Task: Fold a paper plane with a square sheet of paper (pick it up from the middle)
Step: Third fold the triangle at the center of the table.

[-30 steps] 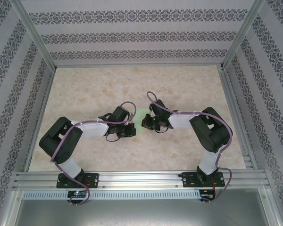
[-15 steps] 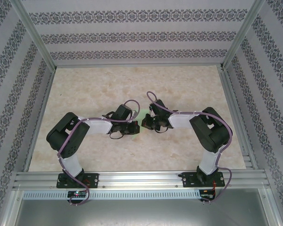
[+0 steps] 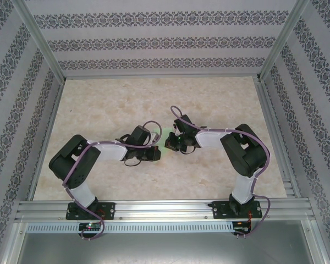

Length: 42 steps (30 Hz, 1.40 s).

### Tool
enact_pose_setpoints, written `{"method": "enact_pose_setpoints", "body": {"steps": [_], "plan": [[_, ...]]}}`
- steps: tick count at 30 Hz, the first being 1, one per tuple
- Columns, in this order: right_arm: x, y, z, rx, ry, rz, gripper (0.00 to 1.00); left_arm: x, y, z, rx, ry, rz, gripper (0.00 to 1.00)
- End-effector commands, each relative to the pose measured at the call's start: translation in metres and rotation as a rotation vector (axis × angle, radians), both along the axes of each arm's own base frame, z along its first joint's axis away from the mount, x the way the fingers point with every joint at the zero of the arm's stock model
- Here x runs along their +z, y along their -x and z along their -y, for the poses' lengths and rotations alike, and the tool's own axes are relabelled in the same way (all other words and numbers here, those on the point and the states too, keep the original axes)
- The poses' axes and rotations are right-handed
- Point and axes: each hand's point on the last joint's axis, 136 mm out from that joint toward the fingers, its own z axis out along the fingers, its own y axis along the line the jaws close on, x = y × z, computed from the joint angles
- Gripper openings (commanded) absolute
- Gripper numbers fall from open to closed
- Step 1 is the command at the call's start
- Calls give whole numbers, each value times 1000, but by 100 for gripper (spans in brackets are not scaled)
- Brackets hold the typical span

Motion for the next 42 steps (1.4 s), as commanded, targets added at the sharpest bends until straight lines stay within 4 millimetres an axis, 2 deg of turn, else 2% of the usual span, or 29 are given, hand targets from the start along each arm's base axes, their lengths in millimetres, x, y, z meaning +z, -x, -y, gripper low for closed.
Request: {"method": "enact_pose_setpoints", "body": {"steps": [1, 6, 10, 15, 17, 21, 23, 25, 28, 30, 33, 37, 42], "plan": [[-53, 24, 41, -32, 197, -127, 1, -32, 50, -30, -54, -127, -165, 0], [-56, 26, 42, -36, 202, -132, 1, -34, 64, -41, -72, -161, -189, 0], [-56, 25, 42, -40, 199, -133, 1, -28, 70, -50, -86, -200, -191, 0], [-47, 25, 34, -31, 170, -113, 1, -7, 59, -50, -59, -203, -141, 1], [-36, 21, 26, -26, 131, -86, 2, 7, 47, -44, -34, -179, -91, 1], [5, 2, 5, -32, 15, 12, 8, 40, 19, -27, 12, -95, 19, 4], [26, -9, 0, -45, -29, 58, 12, 50, 6, -21, 39, -68, 64, 4], [50, -18, -3, -64, -77, 112, 23, 56, -5, -14, 58, -43, 86, 5], [66, -24, 8, -117, -78, 153, 38, 57, -17, -3, 65, -26, 87, 5], [69, -23, 20, -159, -58, 162, 46, 55, -24, 4, 70, -16, 85, 5], [67, -19, 38, -203, -29, 156, 54, 51, -34, 9, 90, -27, 80, 4], [59, -13, 52, -230, 11, 141, 57, 41, -45, 7, 135, -72, 79, 2], [52, -12, 47, -206, 2, 112, 55, 25, -49, -9, 182, -174, 73, 1]]}}
